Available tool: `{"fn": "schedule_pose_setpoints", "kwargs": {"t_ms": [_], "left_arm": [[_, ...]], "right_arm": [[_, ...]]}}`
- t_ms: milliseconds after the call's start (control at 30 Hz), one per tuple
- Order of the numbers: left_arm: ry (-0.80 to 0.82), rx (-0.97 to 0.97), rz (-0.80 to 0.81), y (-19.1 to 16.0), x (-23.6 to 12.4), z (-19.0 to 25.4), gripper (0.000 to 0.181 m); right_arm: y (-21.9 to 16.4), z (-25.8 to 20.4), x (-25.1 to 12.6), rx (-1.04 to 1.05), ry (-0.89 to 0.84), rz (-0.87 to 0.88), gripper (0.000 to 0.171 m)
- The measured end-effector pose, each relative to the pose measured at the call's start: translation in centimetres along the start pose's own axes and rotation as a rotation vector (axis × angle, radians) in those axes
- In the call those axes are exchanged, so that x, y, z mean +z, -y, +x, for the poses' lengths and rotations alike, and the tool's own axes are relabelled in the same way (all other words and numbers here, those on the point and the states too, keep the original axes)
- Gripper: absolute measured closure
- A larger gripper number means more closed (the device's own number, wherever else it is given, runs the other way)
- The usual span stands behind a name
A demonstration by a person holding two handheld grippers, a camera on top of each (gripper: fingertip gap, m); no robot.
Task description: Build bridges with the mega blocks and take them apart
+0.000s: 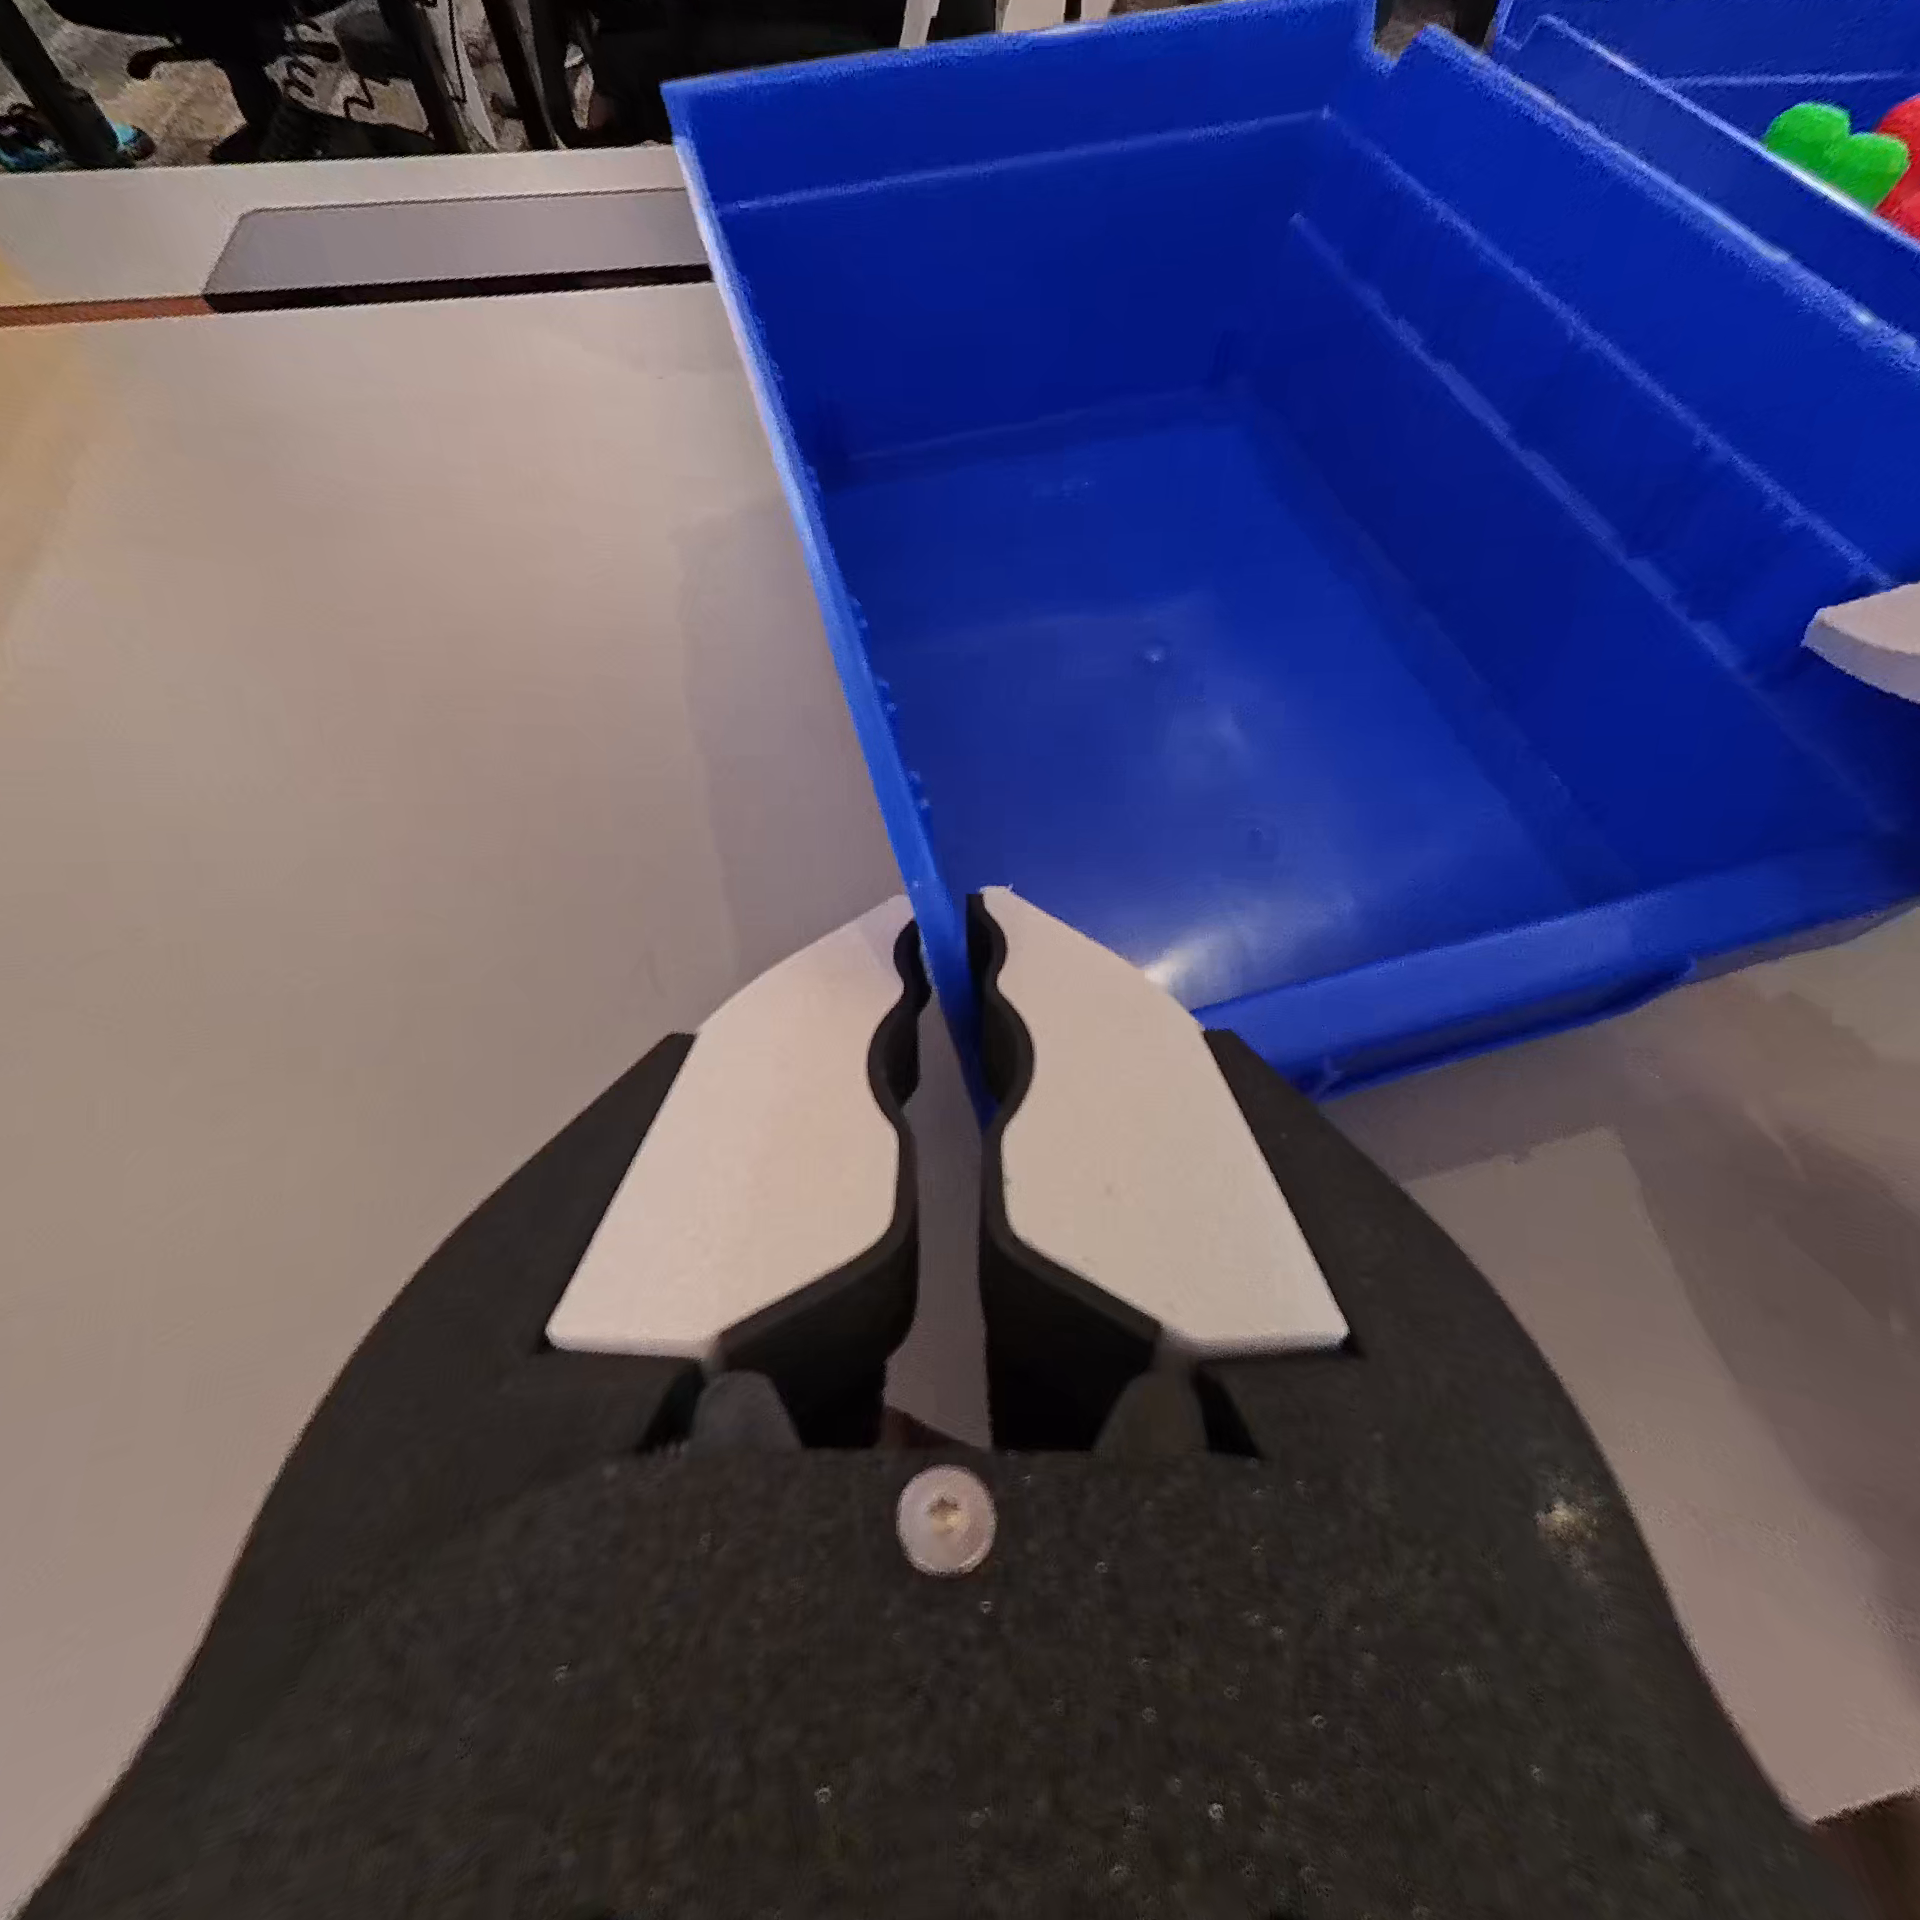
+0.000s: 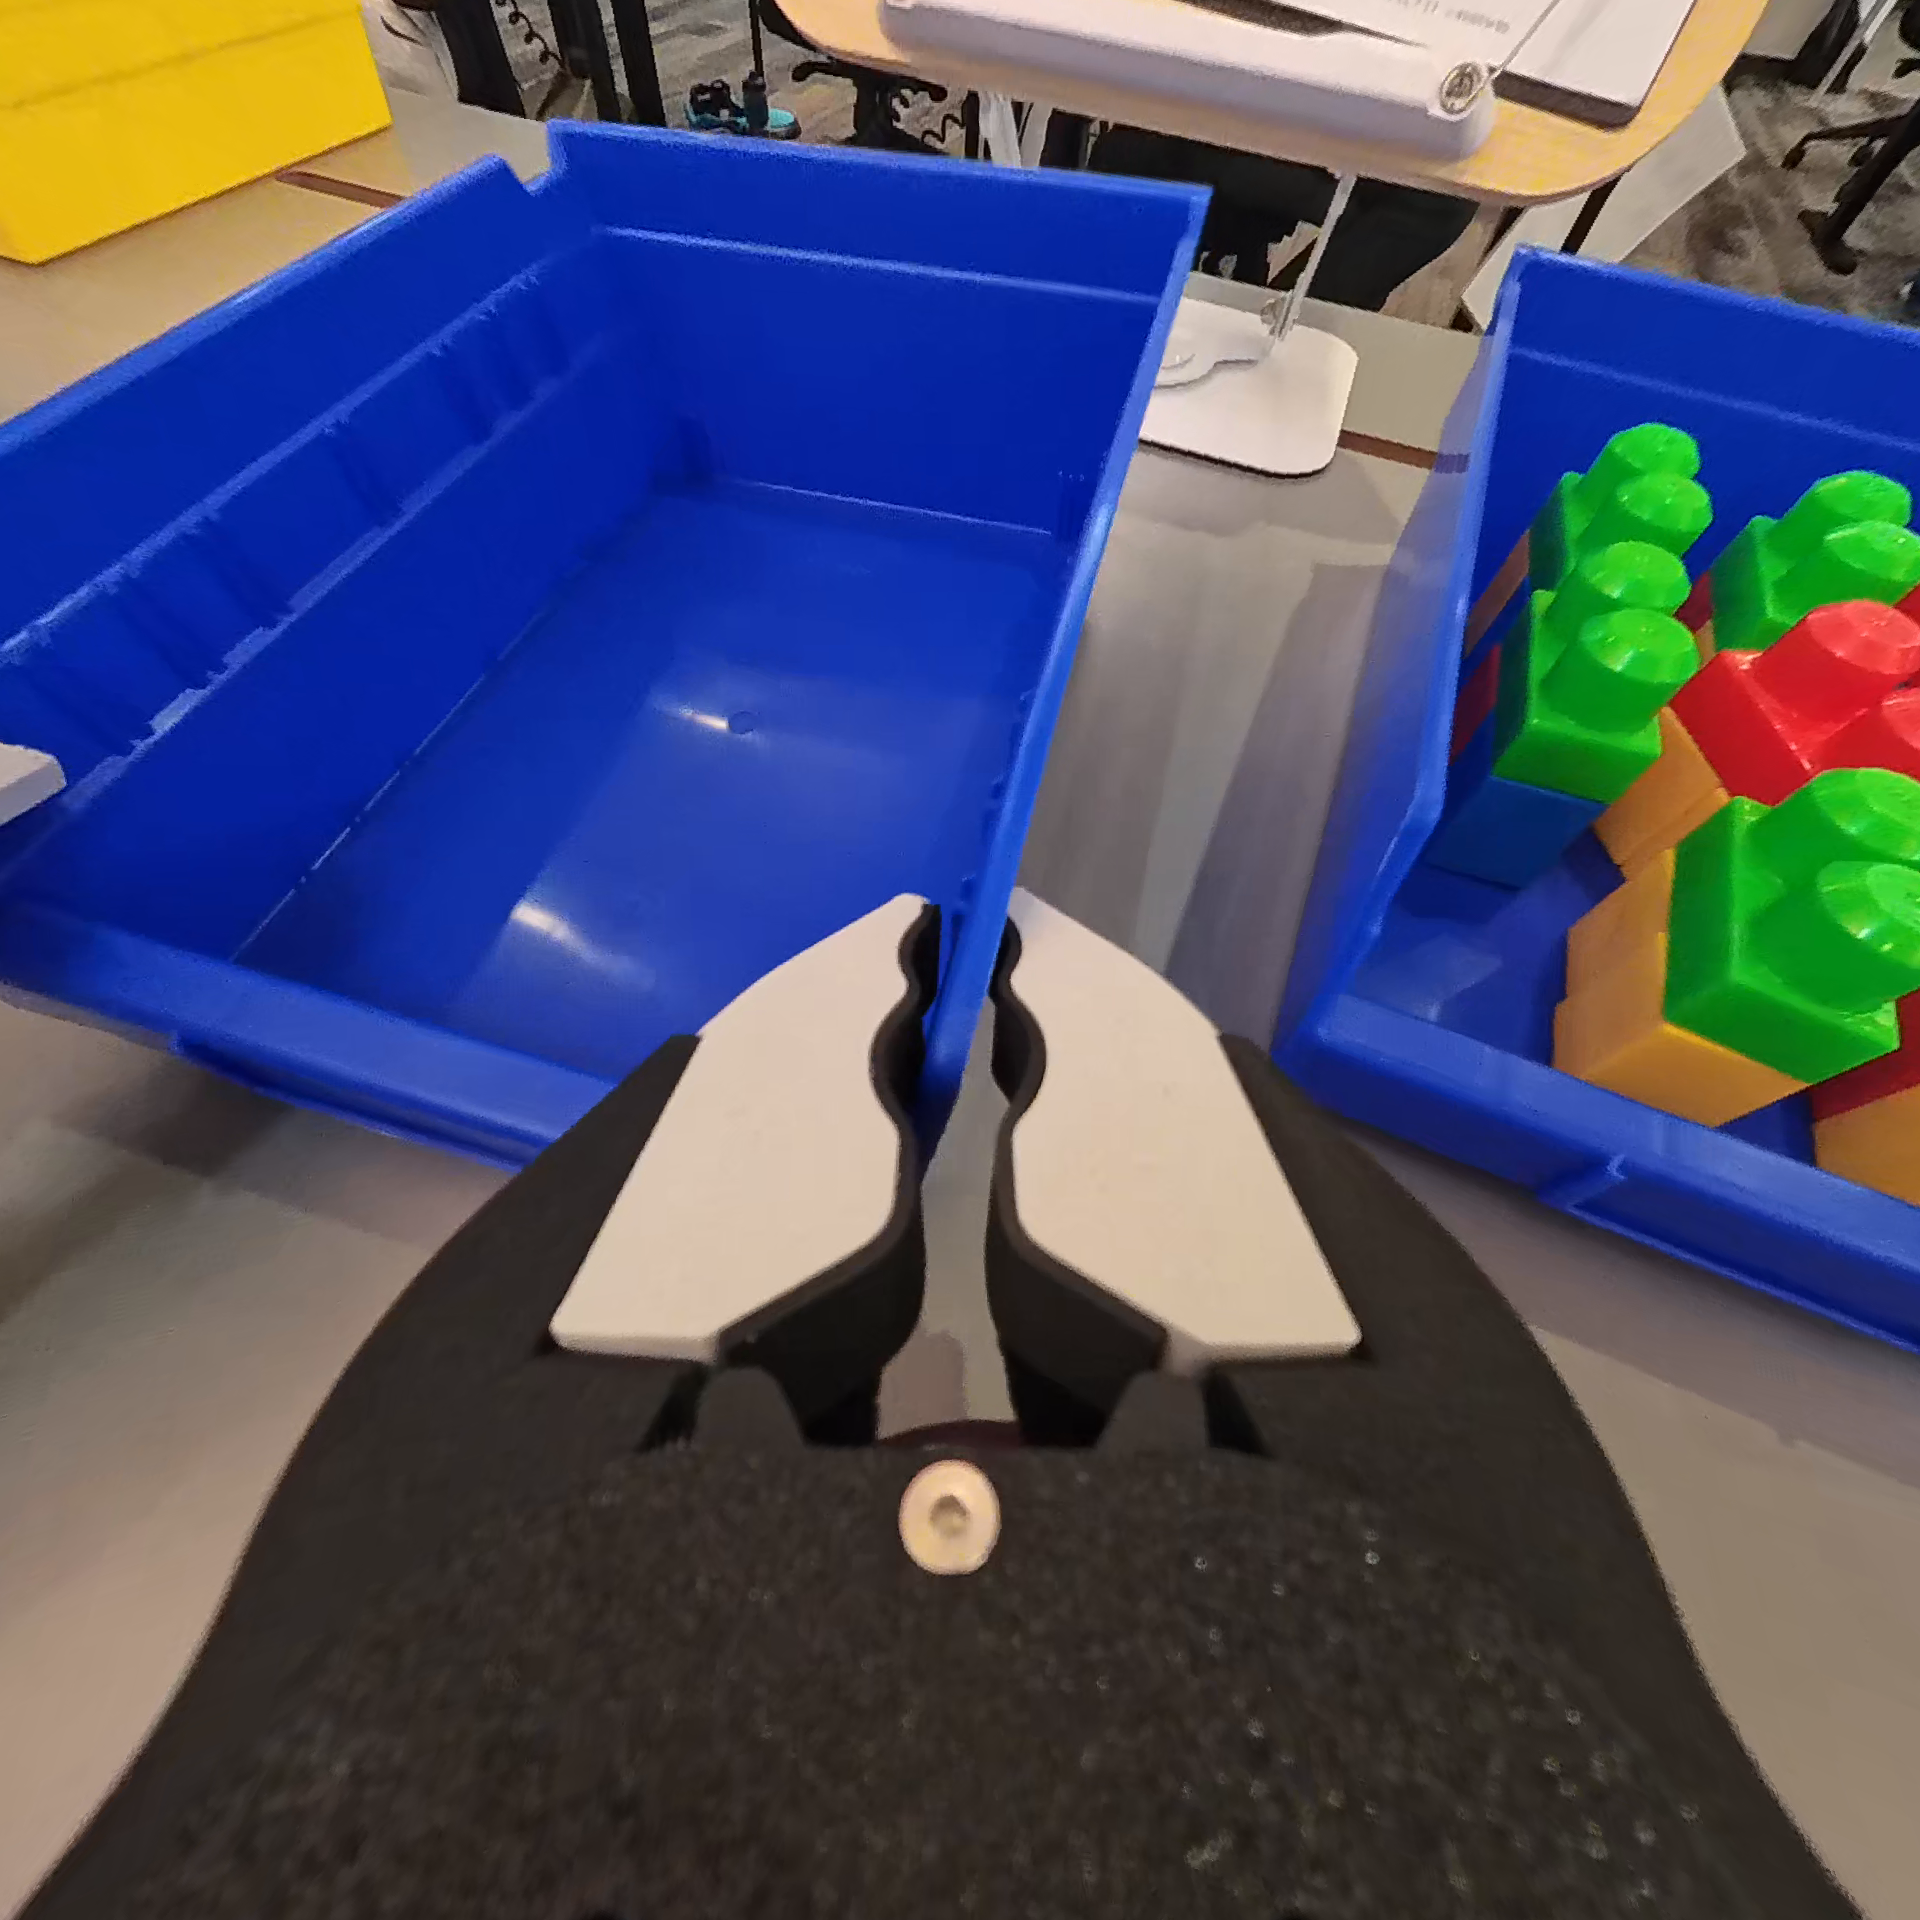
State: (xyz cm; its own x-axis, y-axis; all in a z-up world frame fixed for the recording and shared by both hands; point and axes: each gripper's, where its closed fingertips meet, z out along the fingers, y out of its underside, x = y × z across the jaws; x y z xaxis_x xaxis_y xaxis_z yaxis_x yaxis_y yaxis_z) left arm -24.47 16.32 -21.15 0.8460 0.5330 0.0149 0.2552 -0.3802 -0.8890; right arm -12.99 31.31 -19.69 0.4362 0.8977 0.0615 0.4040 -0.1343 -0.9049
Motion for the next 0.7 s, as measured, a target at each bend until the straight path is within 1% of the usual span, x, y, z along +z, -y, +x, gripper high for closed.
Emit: {"fn": "schedule_pose_setpoints", "kwargs": {"t_ms": [133, 333, 567, 700], "left_arm": [[0.009, 0.010, 0.024, 0.5, -0.4, 0.2, 0.176], [0.010, 0.048, 0.092, 2.9, -1.1, 1.3, 0.176], [-0.054, 0.110, 0.165, 7.1, -1.0, 4.7, 0.175], [-0.100, 0.144, 0.206, 9.2, -0.9, 7.7, 0.175]], "right_arm": [[0.4, 0.3, -0.2, 0.007, -0.006, 0.010, 0.165], [2.5, 1.6, -1.6, 0.010, -0.041, 0.058, 0.165], [5.0, 5.5, -4.5, 0.029, -0.124, 0.104, 0.165], [5.9, 8.5, -6.7, 0.038, -0.182, 0.115, 0.166]]}}
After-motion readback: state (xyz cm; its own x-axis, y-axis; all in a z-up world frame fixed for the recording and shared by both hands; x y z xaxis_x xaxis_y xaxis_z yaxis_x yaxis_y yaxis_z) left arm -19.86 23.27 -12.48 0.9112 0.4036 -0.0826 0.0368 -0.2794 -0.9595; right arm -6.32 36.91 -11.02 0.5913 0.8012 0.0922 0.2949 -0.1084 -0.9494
